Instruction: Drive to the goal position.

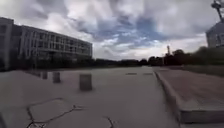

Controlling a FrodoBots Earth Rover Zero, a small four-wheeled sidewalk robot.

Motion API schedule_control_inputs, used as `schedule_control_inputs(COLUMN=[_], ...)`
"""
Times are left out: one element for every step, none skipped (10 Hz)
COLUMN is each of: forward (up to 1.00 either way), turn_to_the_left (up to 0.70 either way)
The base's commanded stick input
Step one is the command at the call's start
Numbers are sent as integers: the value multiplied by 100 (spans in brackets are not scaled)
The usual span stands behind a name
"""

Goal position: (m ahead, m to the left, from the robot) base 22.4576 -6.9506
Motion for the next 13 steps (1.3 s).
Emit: schedule_control_inputs(forward=[100, 100, 100, 100, 100, 100, 100, 100, 100, 100, 100, 100, 100], turn_to_the_left=[10, 6, 0, 0, 3, -17, -40, -40, -40, -40, -40, -40, -40])
